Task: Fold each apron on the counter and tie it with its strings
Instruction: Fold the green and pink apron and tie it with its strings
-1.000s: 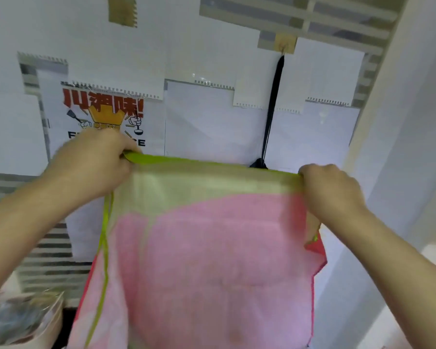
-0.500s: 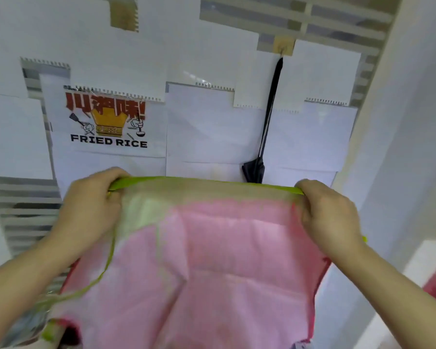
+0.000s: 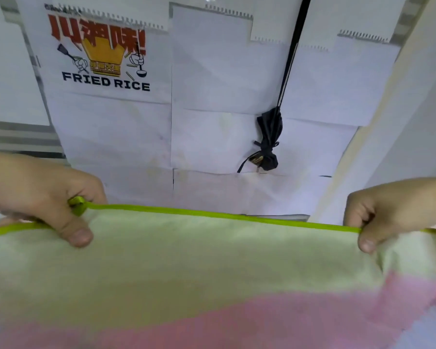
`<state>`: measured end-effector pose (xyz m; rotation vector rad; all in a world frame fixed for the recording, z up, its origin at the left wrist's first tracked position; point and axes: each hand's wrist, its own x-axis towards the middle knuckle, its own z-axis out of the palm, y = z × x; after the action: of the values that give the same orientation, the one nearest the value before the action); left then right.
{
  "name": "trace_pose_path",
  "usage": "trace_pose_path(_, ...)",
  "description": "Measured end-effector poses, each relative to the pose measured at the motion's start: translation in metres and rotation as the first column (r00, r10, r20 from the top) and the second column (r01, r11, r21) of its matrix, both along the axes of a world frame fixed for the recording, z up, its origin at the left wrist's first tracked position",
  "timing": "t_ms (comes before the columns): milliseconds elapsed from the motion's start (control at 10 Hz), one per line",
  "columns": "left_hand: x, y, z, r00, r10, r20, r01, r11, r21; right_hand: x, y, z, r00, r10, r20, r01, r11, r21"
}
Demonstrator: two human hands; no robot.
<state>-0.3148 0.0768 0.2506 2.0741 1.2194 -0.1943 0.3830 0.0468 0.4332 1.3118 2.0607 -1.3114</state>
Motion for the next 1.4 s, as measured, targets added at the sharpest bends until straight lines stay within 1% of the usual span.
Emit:
trace_pose_path(100, 0.004, 0.041, 0.033, 0.996, 0.09, -0.028, -0.085, 0.986, 0.146, 0.004, 0.025, -0.009, 0.992, -0.116, 0.042, 0.108, 0.982, 0.157)
trace_pose_path(200, 0.139, 0.06, 0.061, 0.971, 0.216, -0.106, -0.203, 0.971, 0.124, -0.009, 0.059, -0.052, 0.93, -0.28, 0.238, 0.129, 0.855, 0.503)
trace_pose_path(300, 0.211, 0.077, 0.05, 0.917, 0.361, -0.168, -0.269, 0.873, 0.407, -0.029, 0.098, -0.114, 0.832, -0.466, 0.301, 0.087, 0.646, 0.758)
trace_pose_path(400, 0.221, 0.108, -0.024, 0.84, 0.48, -0.252, -0.283, 0.785, 0.551, -0.044, 0.133, -0.182, 0.768, -0.532, 0.356, 0.032, 0.587, 0.809)
trace_pose_path(500, 0.237, 0.128, -0.086, 0.79, 0.575, -0.214, -0.481, 0.797, 0.364, -0.047, 0.164, -0.247, 0.764, -0.576, 0.289, 0.23, 0.662, 0.713)
trace_pose_path(600, 0.252, 0.142, -0.142, 0.609, 0.793, -0.022, -0.792, 0.607, -0.061, -0.038, 0.193, -0.313, 0.686, -0.727, 0.043, 0.639, 0.629, 0.443)
trace_pose_path(700, 0.254, 0.155, -0.197, 0.453, 0.887, 0.092, -0.857, 0.462, -0.227, -0.028, 0.216, -0.375, 0.635, -0.764, -0.114, 0.722, 0.535, 0.44)
trace_pose_path(800, 0.257, 0.163, -0.246, 0.36, 0.913, 0.191, -0.874, 0.402, -0.272, -0.029, 0.223, -0.415, 0.685, -0.703, -0.191, 0.706, 0.578, 0.409)
trace_pose_path(900, 0.264, 0.166, -0.279, 0.374, 0.894, 0.246, -0.856, 0.435, -0.28, -0.031, 0.225, -0.45, 0.707, -0.667, -0.235, 0.702, 0.622, 0.347)
trace_pose_path(1000, 0.286, 0.154, -0.301, 0.387, 0.823, 0.415, -0.785, 0.53, -0.32, -0.038, 0.204, -0.471, 0.766, -0.574, -0.289, 0.642, 0.663, 0.385)
trace_pose_path(1100, 0.311, 0.118, -0.328, 0.624, 0.645, 0.441, -0.719, 0.695, 0.002, -0.063, 0.149, -0.488, 0.852, -0.458, -0.255, 0.512, 0.624, 0.59)
trace_pose_path(1200, 0.335, 0.083, -0.362, 0.779, 0.514, 0.36, -0.617, 0.733, 0.288, -0.095, 0.094, -0.53, 0.933, -0.346, -0.103, 0.324, 0.679, 0.659)
trace_pose_path(1300, 0.344, 0.067, -0.406, 0.896, 0.434, 0.095, -0.438, 0.825, 0.356, -0.099, 0.085, -0.581, 0.933, -0.353, 0.07, 0.247, 0.77, 0.589)
trace_pose_path(1400, 0.33, 0.077, -0.437, 0.923, 0.367, -0.114, -0.31, 0.887, 0.342, -0.1, 0.094, -0.611, 0.921, -0.359, 0.154, 0.189, 0.754, 0.629)
